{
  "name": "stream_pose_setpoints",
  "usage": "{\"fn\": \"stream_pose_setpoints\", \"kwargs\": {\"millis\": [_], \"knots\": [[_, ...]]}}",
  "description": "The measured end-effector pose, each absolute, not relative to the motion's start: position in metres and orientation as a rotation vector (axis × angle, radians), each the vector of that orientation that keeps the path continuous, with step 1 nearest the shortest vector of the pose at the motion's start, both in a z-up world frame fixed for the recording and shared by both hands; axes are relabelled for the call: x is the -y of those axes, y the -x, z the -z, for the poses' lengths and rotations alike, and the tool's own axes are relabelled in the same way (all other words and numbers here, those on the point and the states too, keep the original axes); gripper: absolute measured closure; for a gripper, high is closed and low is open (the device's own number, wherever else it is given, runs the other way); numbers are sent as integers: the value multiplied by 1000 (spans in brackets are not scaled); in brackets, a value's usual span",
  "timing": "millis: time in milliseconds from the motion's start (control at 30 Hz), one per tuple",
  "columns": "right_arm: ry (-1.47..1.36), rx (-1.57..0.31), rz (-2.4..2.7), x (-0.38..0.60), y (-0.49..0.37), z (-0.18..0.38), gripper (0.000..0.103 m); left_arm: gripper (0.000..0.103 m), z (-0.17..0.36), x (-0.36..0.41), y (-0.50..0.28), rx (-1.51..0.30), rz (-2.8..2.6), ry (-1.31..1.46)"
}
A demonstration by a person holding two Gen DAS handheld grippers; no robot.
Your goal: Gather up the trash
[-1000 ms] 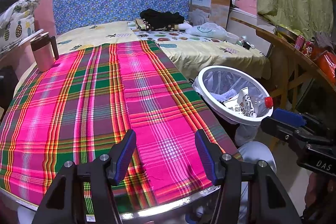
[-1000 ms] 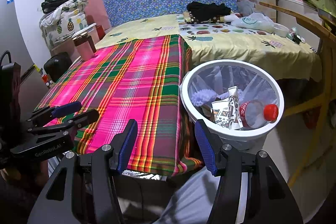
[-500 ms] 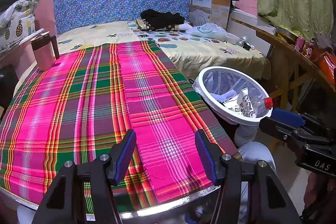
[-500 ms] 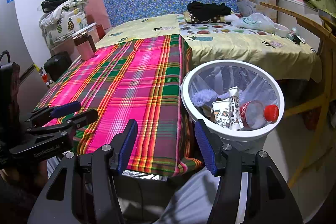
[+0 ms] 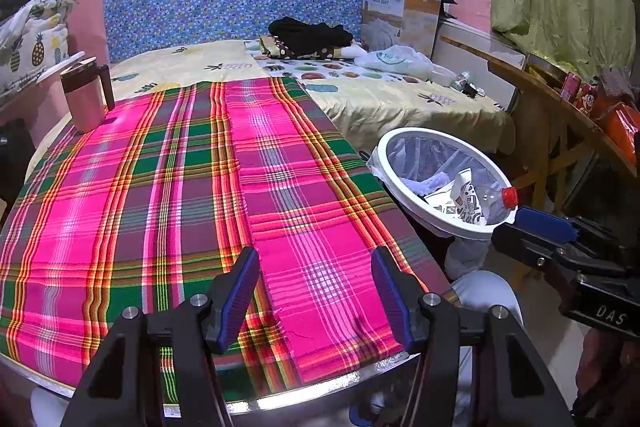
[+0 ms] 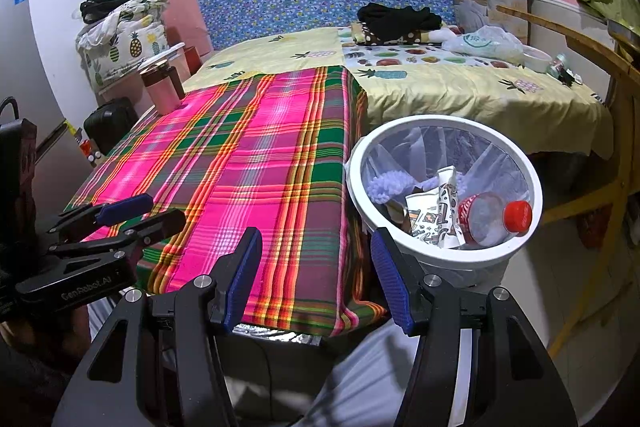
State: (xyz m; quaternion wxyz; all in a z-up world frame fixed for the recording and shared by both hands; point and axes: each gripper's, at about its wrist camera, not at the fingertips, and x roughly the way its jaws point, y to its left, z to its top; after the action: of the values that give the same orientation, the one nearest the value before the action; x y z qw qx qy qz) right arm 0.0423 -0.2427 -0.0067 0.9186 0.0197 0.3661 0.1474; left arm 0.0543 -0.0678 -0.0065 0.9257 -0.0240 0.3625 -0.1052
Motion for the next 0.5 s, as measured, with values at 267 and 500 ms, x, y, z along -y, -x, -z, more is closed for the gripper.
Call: {"fn": "stream_pose_setpoints", "kwargs": {"millis": [267,500], "knots": [[-40,-753,-302,242,-42,7,45,45,6,67,-54,-745,206,44],[-39,-754,-303,241,-42,7,45,45,9,67,-56,-756,204,36]]}}
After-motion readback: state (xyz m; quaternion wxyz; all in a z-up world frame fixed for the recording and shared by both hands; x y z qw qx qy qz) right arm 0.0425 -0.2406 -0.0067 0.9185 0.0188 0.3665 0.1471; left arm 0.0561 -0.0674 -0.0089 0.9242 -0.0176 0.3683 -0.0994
